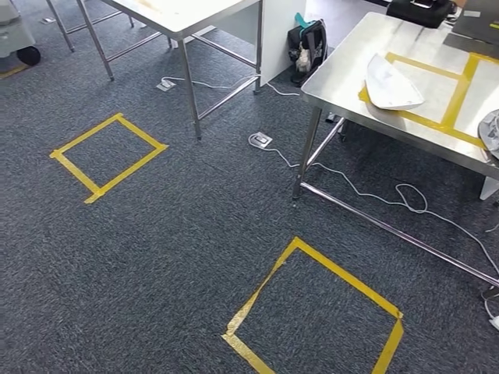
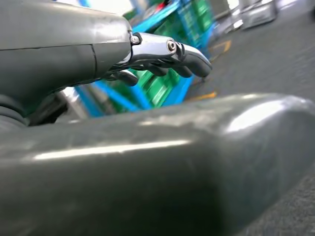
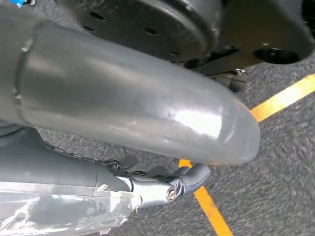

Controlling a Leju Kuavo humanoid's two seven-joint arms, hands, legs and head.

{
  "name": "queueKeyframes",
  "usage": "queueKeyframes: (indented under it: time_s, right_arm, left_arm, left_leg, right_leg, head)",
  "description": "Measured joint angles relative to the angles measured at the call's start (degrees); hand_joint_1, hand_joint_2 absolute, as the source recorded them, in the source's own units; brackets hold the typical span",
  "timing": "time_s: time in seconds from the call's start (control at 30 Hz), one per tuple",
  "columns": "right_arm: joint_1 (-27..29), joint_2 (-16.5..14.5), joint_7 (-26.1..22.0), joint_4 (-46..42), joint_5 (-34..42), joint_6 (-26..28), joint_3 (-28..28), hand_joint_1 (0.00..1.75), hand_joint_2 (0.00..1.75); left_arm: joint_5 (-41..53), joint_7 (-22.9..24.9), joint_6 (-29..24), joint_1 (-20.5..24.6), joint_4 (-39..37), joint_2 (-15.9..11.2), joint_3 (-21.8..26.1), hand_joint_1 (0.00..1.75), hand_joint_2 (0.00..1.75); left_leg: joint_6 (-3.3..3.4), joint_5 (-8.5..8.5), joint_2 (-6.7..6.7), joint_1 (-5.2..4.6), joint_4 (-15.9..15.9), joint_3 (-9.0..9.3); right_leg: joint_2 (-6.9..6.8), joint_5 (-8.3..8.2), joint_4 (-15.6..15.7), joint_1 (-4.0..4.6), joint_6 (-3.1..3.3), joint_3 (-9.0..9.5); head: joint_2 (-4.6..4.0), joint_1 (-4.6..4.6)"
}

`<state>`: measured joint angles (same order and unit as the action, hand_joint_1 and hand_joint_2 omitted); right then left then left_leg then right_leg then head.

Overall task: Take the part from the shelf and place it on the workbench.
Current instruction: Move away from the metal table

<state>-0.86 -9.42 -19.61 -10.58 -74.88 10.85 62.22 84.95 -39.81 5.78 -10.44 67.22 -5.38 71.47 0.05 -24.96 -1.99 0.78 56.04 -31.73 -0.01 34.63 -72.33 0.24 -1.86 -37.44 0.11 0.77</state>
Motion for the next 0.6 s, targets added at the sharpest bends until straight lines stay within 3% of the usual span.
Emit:
queueKeyframes:
  time_s: [0.07, 0.13, 0.23, 0.3, 0.37, 0.43, 0.47, 0.5, 0.6]
  right_arm:
    - [-0.1, 0.1, 0.0, 0.0, 0.0, 0.1, 0.1, 0.0, 0.0]
    - [-0.2, 0.2, 0.0, 0.0, 0.0, 0.1, 0.2, 0.0, 0.0]
    - [-0.3, 0.2, 0.0, 0.0, 0.0, 0.2, 0.3, 0.0, 0.0]
    - [-0.4, 0.2, 0.0, 0.0, -0.1, 0.3, 0.4, 0.0, 0.0]
    - [-0.5, 0.3, 0.1, 0.0, -0.1, 0.4, 0.4, 0.0, 0.0]
    - [-0.4, 0.3, 0.2, 0.0, -0.1, 0.4, 0.6, 0.0, 0.0]
    - [-0.3, 0.3, 0.2, 0.0, -0.1, 0.4, 0.7, 0.0, 0.0]
    - [-0.3, 0.3, 0.3, 0.0, 0.0, 0.4, 0.8, 0.0, 0.0]
    - [-0.3, 0.3, 0.2, 0.0, 0.3, 0.4, 1.0, 0.0, 0.0]
  left_arm:
    - [0.1, 0.4, -0.8, 1.1, -1.9, 1.1, 1.7, 0.0, 0.0]
    - [0.1, 1.8, -2.9, 2.1, -5.1, 2.2, 2.8, 0.0, 0.0]
    - [0.1, 5.0, -6.7, 3.0, -11.1, 3.2, 3.4, 0.0, 0.0]
    - [0.1, 7.2, -8.5, 3.4, -15.1, 3.5, 3.5, 0.0, 0.0]
    - [0.1, 8.6, -9.4, 4.1, -18.8, 3.8, 3.5, 0.0, 0.0]
    - [0.1, 9.1, -10.0, 4.8, -22.0, 4.1, 3.5, 0.0, 0.0]
    - [0.1, 9.0, -10.4, 5.0, -23.5, 4.2, 3.5, 0.0, 0.0]
    - [0.1, 8.7, -10.9, 5.1, -24.9, 4.4, 3.5, 0.0, 0.0]
    - [0.1, 7.3, -13.0, 5.7, -28.4, 4.8, 3.3, 0.0, 0.0]
  left_leg:
    - [-0.01, -0.02, -0.95, -0.21, 0.0, 0.18]
    - [-0.17, -0.07, -1.71, -0.47, 0.1, 0.25]
    - [-0.87, -0.05, -2.34, -0.42, 0.1, 0.11]
    - [-1.49, -1.27, -1.16, -0.37, 1.7, -0.68]
    - [-2.09, -4.78, 0.61, -0.27, 7.6, -3.56]
    - [-2.58, -7.7, 1.16, -0.03, 14.9, -7.15]
    - [-2.76, -7.61, 1.23, 0.11, 16.3, -7.88]
    - [-2.91, -6.41, 1.36, 0.28, 15.4, -7.5]
    - [-3.29, -1.13, 3.23, 0.67, 4.8, -2.02]
  right_leg:
    - [1.08, -4.28, 8.1, 0.21, 0.76, 3.74]
    - [2.03, -6.74, 14.0, 0.33, 1.08, 6.47]
    - [1.45, -7.23, 15.0, 0.43, 1.32, 7.13]
    - [0.77, -7.67, 15.5, 0.25, 1.9, 7.55]
    - [-0.02, -7.91, 15.8, 0.14, 2.26, 7.61]
    - [-0.89, -7.86, 15.8, 0.14, 2.35, 7.54]
    - [-1.3, -7.8, 15.8, 0.12, 2.33, 7.55]
    - [-1.68, -7.72, 15.8, 0.07, 2.23, 7.6]
    - [-2.62, -7.18, 15.4, 0.02, 1.4, 7.73]
  head:
    - [0.0, 0.0]
    - [0.0, -0.05]
    - [0.0, -0.08]
    - [0.0, -0.25]
    - [0.0, -0.48]
    - [0.0, -0.55]
    - [0.0, -0.55]
    - [0.0, -0.55]
    - [0.0, -0.65]
